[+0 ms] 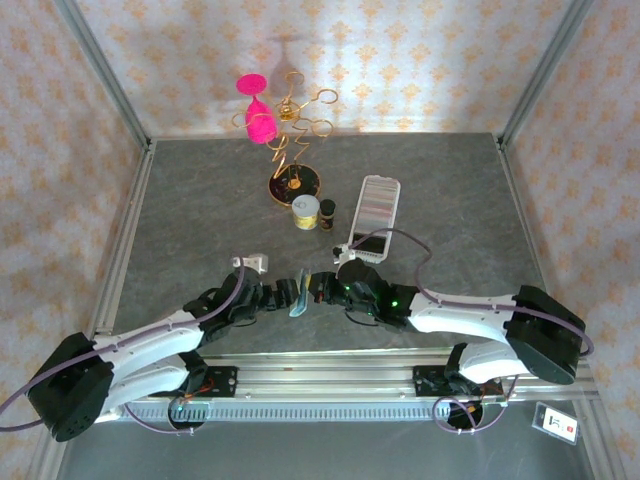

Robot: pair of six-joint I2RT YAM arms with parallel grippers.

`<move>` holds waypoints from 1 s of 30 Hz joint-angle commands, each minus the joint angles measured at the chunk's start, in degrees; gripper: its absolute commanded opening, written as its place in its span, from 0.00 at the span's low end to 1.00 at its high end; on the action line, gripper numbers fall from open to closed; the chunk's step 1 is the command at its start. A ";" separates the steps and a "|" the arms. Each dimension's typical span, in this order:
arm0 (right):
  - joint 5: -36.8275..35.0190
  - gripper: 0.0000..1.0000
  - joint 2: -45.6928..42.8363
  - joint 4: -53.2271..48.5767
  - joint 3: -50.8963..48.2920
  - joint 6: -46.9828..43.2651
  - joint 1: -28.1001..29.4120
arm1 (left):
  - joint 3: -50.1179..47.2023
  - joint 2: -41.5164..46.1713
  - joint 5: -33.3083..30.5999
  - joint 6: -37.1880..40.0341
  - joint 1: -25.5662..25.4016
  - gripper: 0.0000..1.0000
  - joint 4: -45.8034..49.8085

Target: Put the credit cards into the card holder

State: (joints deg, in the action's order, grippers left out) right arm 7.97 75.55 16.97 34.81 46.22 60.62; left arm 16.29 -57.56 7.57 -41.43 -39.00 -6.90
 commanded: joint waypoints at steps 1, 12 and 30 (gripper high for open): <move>-0.82 0.00 0.25 0.83 -1.12 -0.52 0.15 | 2.14 -0.26 1.92 1.18 -0.28 0.92 -2.55; -1.55 0.00 -0.91 0.52 -1.49 -0.59 0.19 | 4.13 -4.71 1.65 1.40 -0.28 0.87 -1.81; -3.93 0.00 -5.58 -2.69 -4.29 0.05 0.20 | 6.47 -1.43 -4.86 2.13 -0.28 0.82 5.47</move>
State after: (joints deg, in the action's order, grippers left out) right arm 5.89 71.90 14.76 31.05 46.28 60.62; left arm 20.84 -60.05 5.69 -39.94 -39.00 -5.10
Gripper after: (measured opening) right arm 0.044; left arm 0.820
